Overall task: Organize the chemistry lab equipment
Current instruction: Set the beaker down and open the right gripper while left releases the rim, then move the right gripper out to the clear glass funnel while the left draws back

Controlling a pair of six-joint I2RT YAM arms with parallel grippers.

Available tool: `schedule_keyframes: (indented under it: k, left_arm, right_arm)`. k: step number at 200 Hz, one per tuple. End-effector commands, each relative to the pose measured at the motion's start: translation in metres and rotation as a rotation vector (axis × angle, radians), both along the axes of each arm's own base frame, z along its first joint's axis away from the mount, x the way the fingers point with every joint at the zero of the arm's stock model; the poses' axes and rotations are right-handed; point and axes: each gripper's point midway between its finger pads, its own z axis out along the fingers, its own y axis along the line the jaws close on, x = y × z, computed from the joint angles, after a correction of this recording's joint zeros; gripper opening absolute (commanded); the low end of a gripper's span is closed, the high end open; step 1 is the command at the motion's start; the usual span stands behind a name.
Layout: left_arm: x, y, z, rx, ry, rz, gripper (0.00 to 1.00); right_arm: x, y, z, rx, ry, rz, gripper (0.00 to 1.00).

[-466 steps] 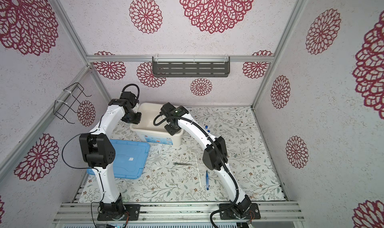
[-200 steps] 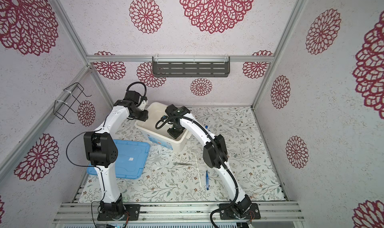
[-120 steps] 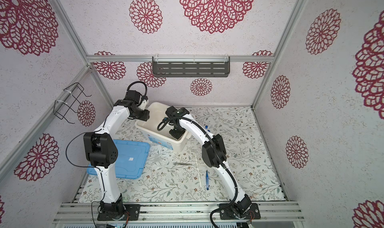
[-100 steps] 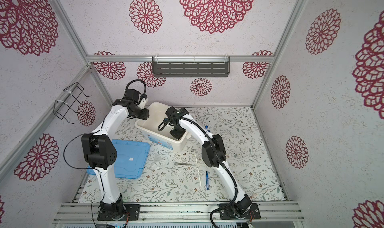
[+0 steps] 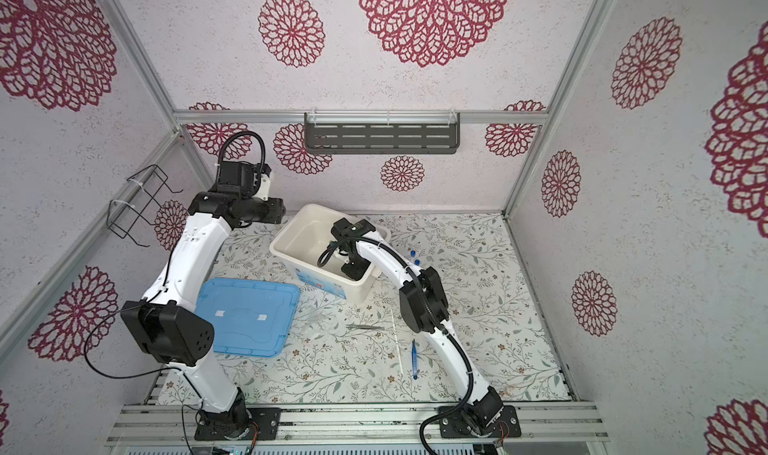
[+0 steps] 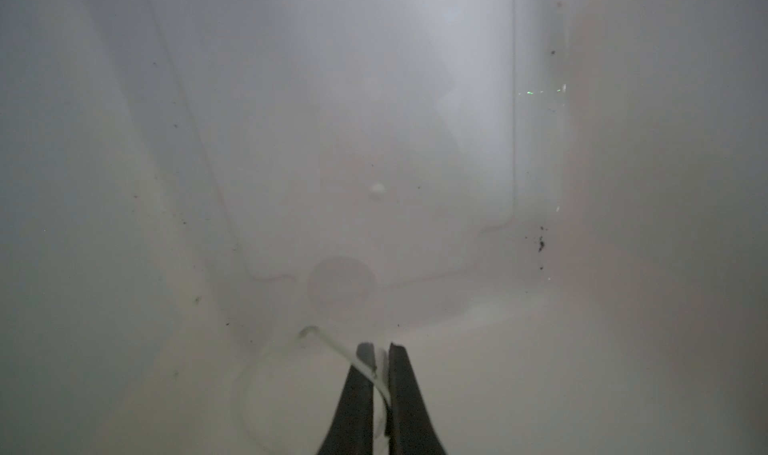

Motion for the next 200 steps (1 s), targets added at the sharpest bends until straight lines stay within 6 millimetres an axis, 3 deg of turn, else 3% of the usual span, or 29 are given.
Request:
schedule_keyframes:
  k: [1, 38, 82, 114, 138, 200]
  left_arm:
    - [-0.021, 0.004, 0.007, -0.033, 0.015, 0.047, 0.57]
    - [-0.047, 0.012, 0.020, -0.060, -0.004, 0.102, 0.60]
    - [-0.098, 0.025, 0.018, -0.076, 0.032, 0.168, 0.61]
    - [-0.141, 0.023, 0.002, -0.140, 0.081, 0.177, 0.65]
    - [-0.165, 0.013, -0.016, -0.226, 0.132, 0.169, 0.65]
    - [-0.205, -0.006, -0.048, -0.400, 0.212, 0.203, 0.65]
  right_arm:
    - [-0.004, 0.000, -0.001, -0.001, 0.022, 0.009, 0.01]
    - [-0.005, 0.003, 0.008, 0.017, 0.009, 0.009, 0.14]
    - [-0.004, 0.006, 0.056, 0.091, -0.064, 0.000, 0.20]
    - [-0.005, 0.007, 0.101, 0.154, -0.146, -0.010, 0.27]
    - [-0.011, 0.008, 0.123, 0.181, -0.179, -0.008, 0.33]
    - [-0.041, 0.012, 0.168, 0.242, -0.210, 0.006, 0.36]
